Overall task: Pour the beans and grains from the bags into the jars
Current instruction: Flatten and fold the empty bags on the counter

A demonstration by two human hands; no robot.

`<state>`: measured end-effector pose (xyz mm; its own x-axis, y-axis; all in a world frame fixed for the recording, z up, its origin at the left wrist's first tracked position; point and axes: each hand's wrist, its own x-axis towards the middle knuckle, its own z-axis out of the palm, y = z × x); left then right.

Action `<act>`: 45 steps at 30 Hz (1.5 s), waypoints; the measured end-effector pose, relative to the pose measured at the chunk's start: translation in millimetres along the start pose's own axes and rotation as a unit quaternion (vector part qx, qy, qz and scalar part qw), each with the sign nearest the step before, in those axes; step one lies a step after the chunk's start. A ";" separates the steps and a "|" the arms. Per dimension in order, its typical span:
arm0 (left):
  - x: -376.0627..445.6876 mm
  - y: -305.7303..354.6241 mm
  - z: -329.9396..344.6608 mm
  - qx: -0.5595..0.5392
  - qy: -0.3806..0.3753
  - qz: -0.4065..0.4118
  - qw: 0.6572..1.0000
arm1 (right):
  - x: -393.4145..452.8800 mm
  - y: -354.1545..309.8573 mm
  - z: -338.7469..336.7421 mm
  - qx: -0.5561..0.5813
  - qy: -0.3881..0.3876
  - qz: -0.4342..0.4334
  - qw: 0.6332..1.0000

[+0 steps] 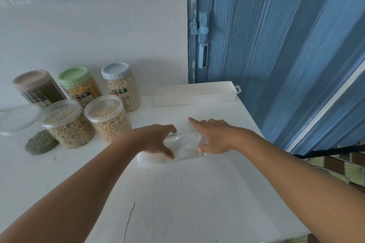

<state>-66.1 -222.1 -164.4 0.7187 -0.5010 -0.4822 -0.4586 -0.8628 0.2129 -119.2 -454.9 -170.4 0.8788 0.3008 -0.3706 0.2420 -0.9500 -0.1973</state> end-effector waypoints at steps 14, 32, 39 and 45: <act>-29.4 7.6 7.6 -0.015 0.006 0.008 1.000 | -8.0 -13.0 -10.2 -0.017 -0.031 0.047 0.998; -10.5 -21.6 -57.0 0.088 0.275 0.128 0.949 | 11.1 2.2 -66.1 -0.065 0.225 0.036 0.971; 52.6 -17.9 -91.7 -0.001 0.368 0.130 0.921 | 50.7 49.6 -94.3 -0.017 0.309 0.064 0.949; 100.5 -23.2 -100.7 -0.044 0.347 0.057 0.935 | 89.0 85.2 -103.3 -0.010 0.288 0.044 0.957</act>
<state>69.4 -259.4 -132.1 0.8485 -0.4865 0.2083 -0.5291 -0.7885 0.3135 22.1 -517.7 -126.4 0.9756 0.1295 0.1770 0.1597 -0.9727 -0.1686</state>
